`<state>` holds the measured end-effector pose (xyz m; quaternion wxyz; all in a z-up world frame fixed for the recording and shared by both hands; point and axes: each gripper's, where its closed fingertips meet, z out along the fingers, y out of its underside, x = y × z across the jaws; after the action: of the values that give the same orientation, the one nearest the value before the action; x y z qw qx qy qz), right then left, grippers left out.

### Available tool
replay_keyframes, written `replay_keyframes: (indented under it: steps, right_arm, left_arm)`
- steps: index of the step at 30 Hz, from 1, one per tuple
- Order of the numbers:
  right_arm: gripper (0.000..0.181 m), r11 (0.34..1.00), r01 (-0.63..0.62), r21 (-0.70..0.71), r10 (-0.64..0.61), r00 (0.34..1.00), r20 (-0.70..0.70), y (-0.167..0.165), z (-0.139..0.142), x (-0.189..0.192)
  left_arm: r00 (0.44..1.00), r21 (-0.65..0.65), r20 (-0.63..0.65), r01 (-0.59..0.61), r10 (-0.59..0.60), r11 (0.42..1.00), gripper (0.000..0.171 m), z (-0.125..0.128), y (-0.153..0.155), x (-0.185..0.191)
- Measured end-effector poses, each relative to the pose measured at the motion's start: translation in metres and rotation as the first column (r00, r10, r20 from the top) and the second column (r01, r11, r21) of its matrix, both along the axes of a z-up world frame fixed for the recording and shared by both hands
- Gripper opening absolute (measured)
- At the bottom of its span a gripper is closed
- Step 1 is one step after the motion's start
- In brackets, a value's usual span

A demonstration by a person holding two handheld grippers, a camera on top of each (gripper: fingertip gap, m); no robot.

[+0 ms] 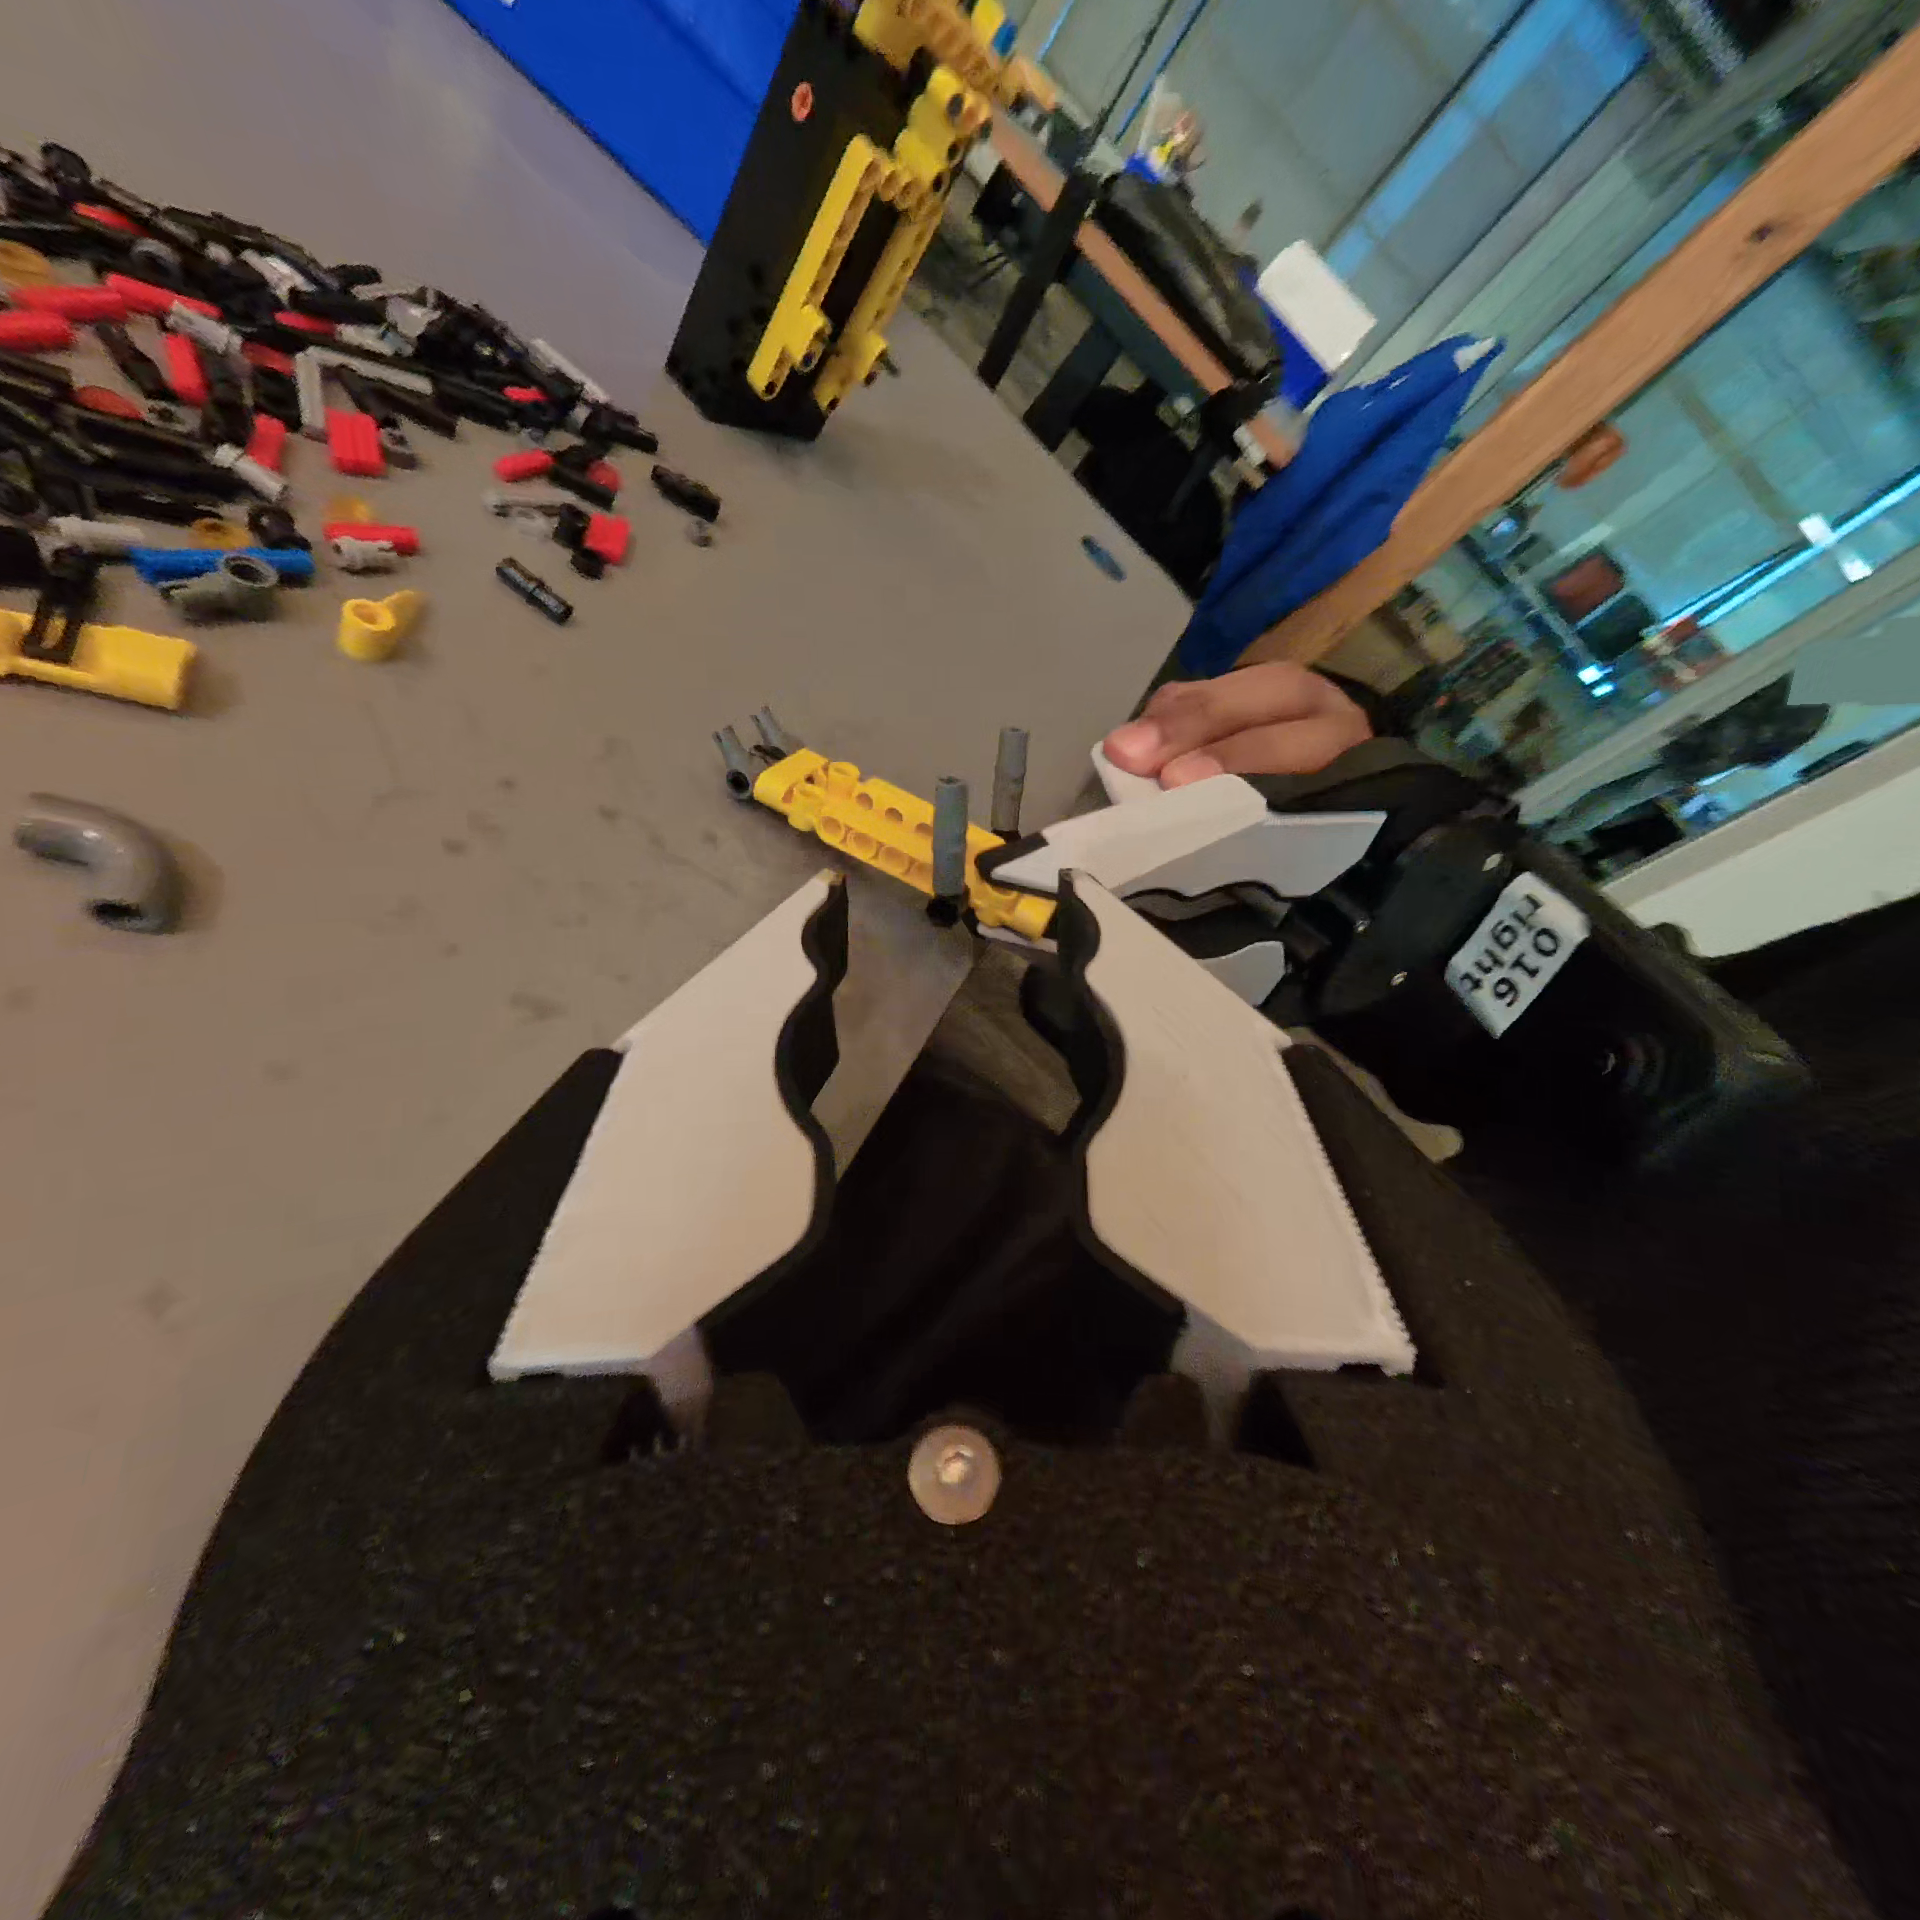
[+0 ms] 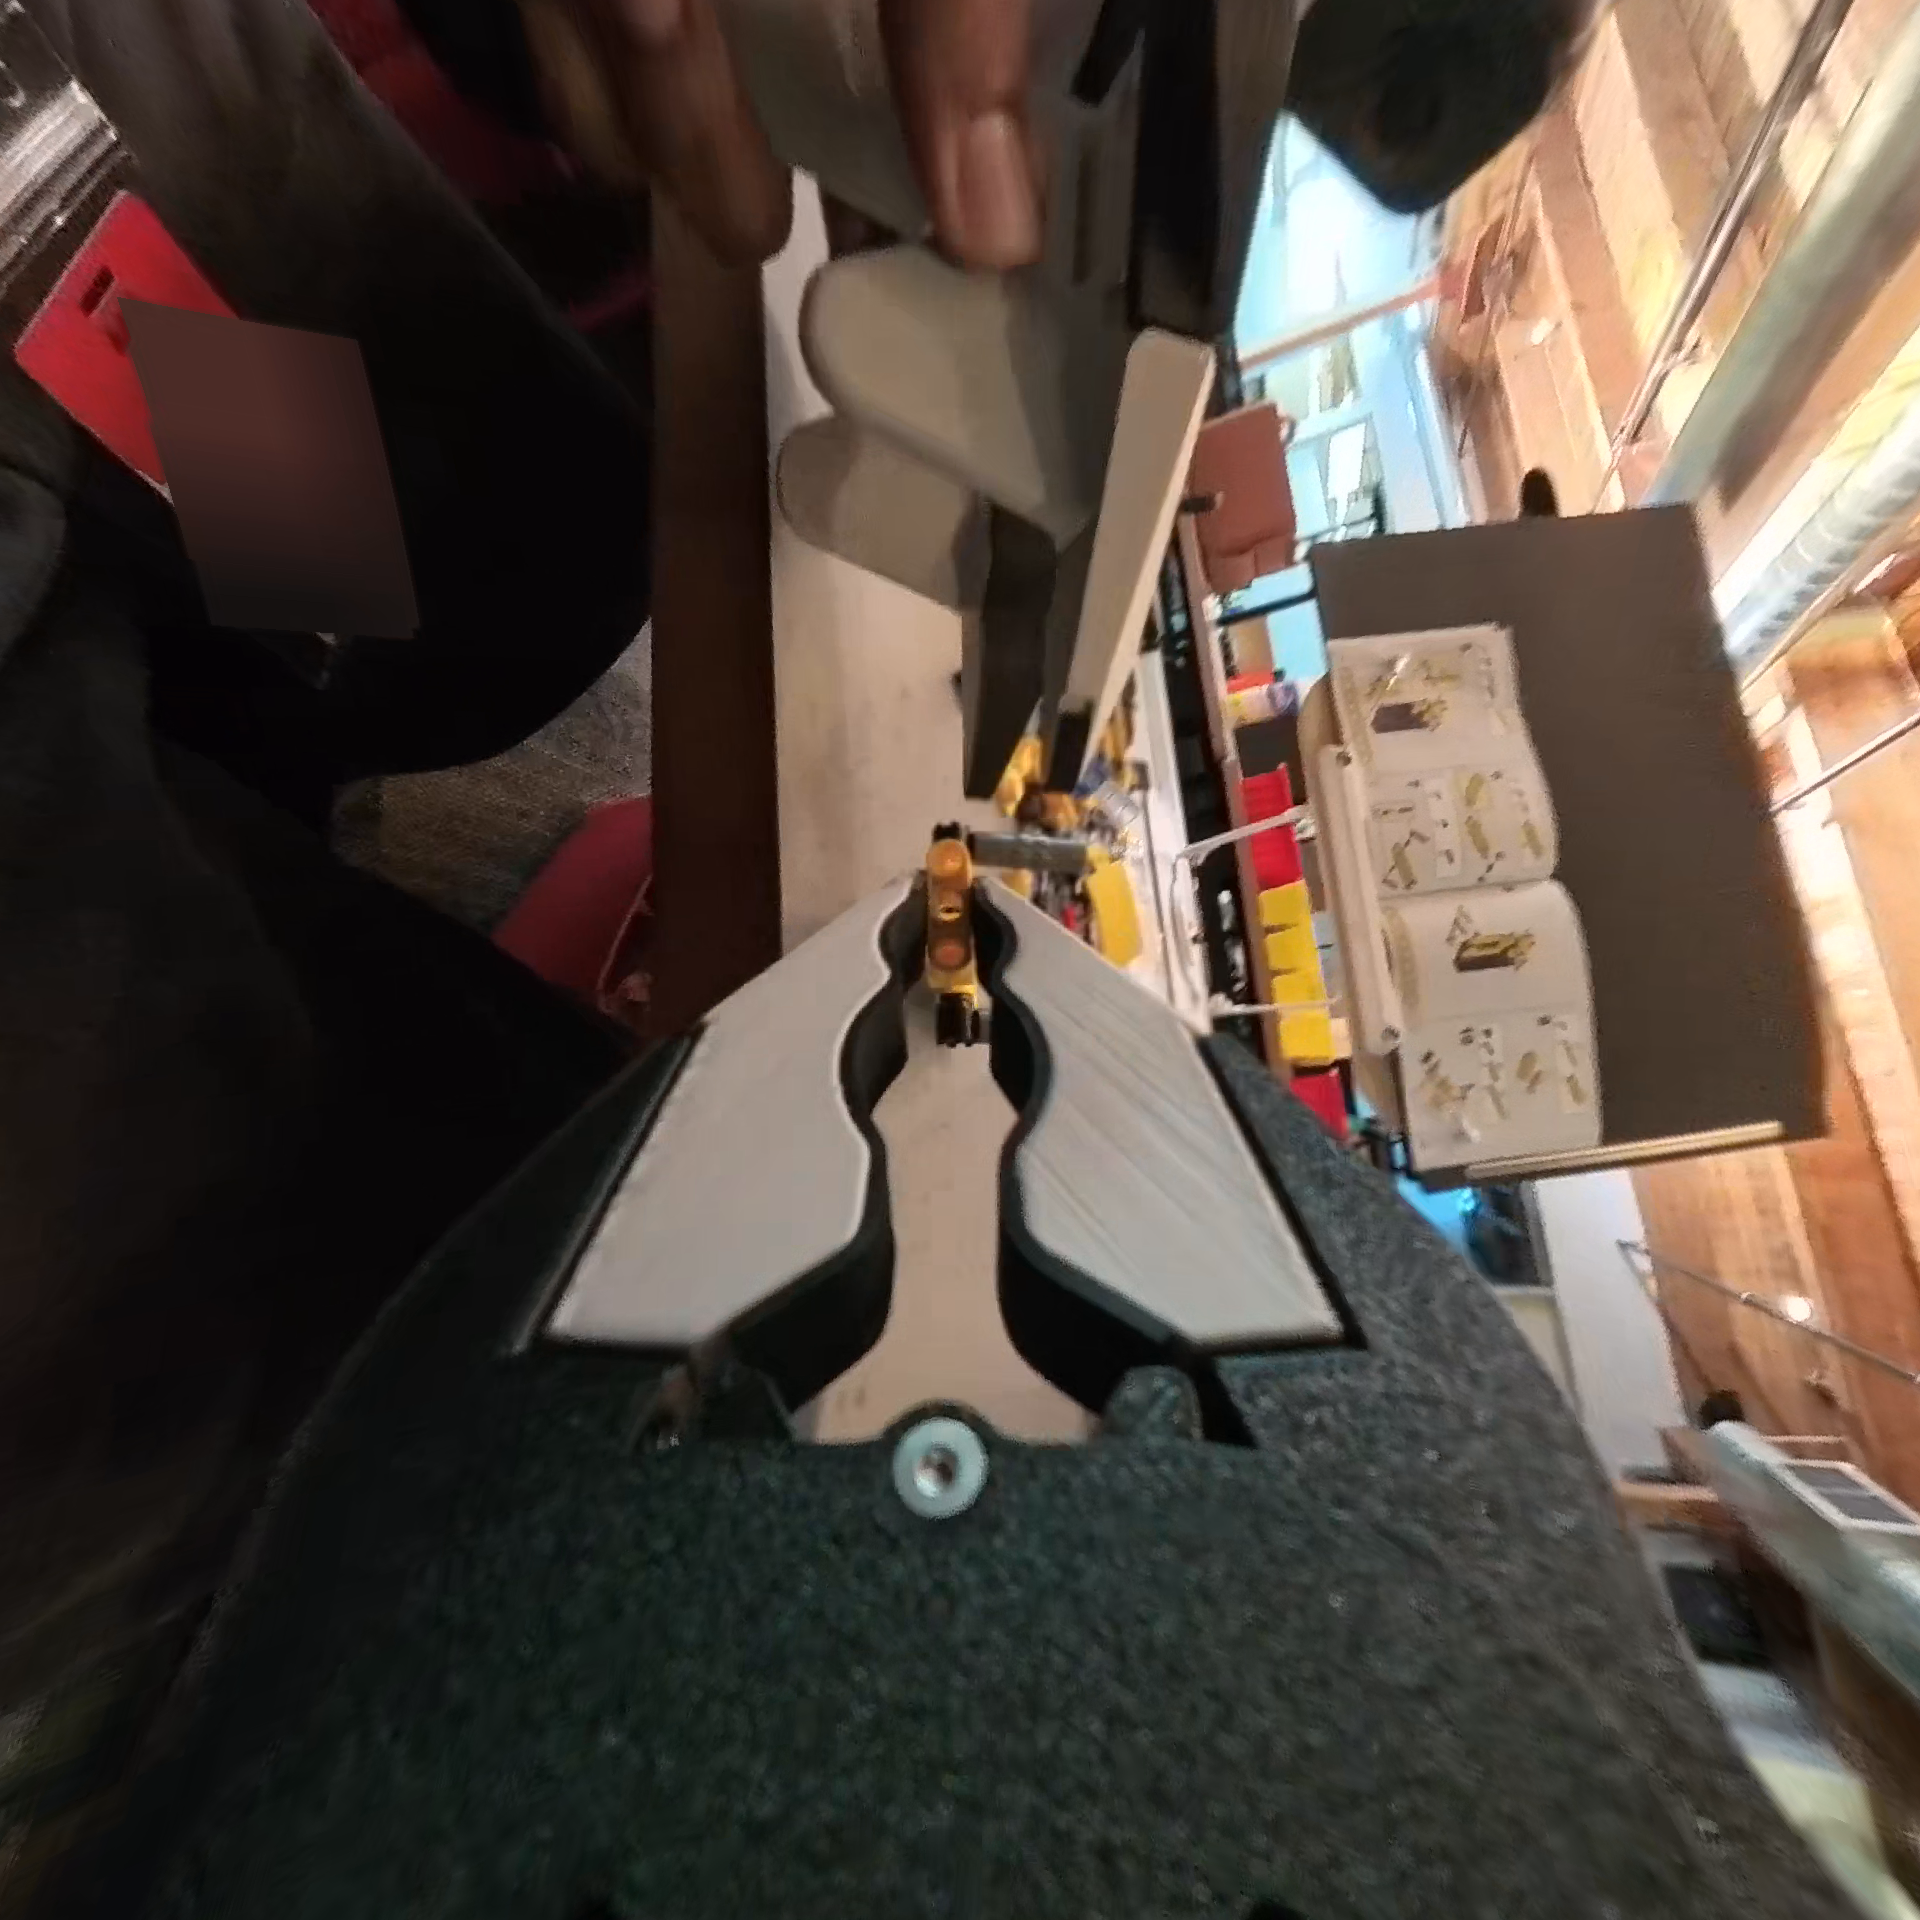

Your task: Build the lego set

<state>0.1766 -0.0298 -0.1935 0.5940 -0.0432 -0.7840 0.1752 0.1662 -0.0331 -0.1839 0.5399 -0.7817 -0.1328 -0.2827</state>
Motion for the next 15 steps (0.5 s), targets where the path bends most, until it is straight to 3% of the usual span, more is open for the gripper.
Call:
replay_keyframes:
  steps: [7, 9, 11, 15]
  right_arm:
    - [0.011, 0.991, 0.136, -0.002, -0.136, 0.991, 0.008, 0.018, -0.009, -0.007]
    - [0.017, 0.985, 0.173, -0.011, -0.172, 0.985, 0.029, 0.021, -0.009, -0.005]
    - [0.035, 0.979, 0.201, -0.028, -0.200, 0.979, 0.047, 0.023, -0.007, -0.003]
    - [0.038, 0.969, 0.246, -0.022, -0.245, 0.969, 0.034, 0.029, -0.005, 0.002]
  left_arm:
    - [0.999, -0.044, -0.034, -0.024, 0.023, 0.999, 0.037, -0.007, 0.000, -0.002]
    - [0.999, -0.040, -0.041, -0.015, 0.013, 0.999, 0.037, -0.007, 0.000, 0.001]
    - [0.998, -0.035, -0.068, -0.013, 0.011, 0.999, 0.038, -0.007, 0.000, 0.003]
    - [0.996, -0.022, -0.084, 0.009, -0.011, 1.000, 0.038, -0.003, -0.001, 0.011]
